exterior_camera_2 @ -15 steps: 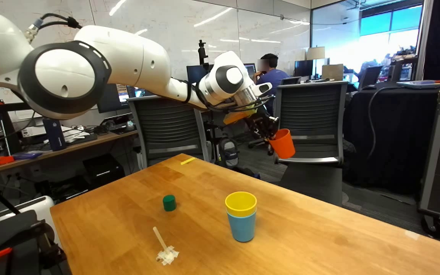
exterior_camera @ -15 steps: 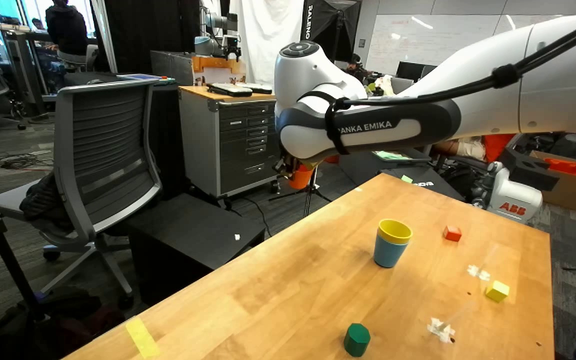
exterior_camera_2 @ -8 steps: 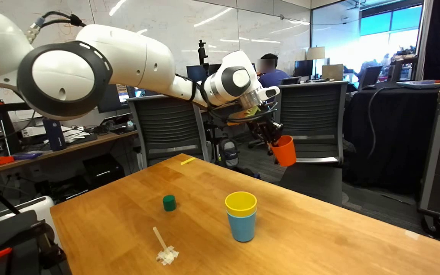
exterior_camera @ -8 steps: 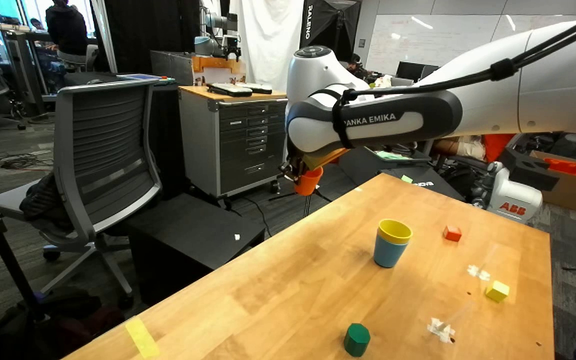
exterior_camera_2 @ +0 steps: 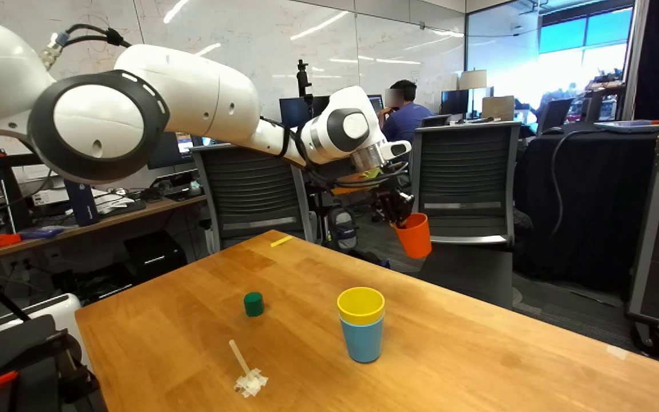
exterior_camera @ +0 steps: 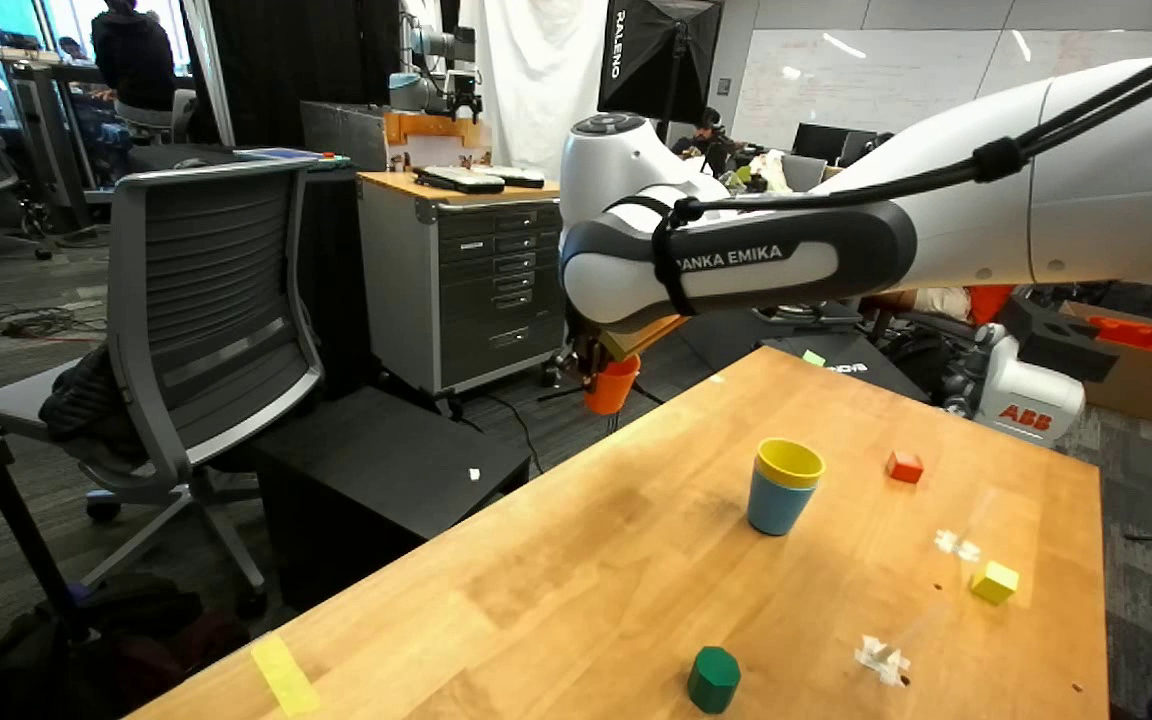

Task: Put the yellow cup in the blue cup then pick the orange cup and put it in the yellow cup

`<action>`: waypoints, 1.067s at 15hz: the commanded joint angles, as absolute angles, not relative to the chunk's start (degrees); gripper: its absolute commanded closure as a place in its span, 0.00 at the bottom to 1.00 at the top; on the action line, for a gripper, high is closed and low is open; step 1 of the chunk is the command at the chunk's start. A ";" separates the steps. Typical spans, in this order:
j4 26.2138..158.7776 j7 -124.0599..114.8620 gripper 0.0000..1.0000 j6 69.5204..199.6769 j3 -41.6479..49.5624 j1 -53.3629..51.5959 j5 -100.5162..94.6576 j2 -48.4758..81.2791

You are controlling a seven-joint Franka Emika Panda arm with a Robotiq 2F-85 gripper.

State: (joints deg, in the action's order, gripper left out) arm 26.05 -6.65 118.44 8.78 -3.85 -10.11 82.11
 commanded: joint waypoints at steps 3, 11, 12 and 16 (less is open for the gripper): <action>24.75 -0.61 0.99 122.67 7.59 -4.61 -10.43 82.60; 25.20 -1.80 0.99 118.99 7.54 -5.99 -10.28 83.24; 25.46 -1.74 0.99 117.87 7.39 -6.00 -10.13 83.29; 25.09 -5.20 0.99 112.75 8.95 -5.82 -10.83 85.33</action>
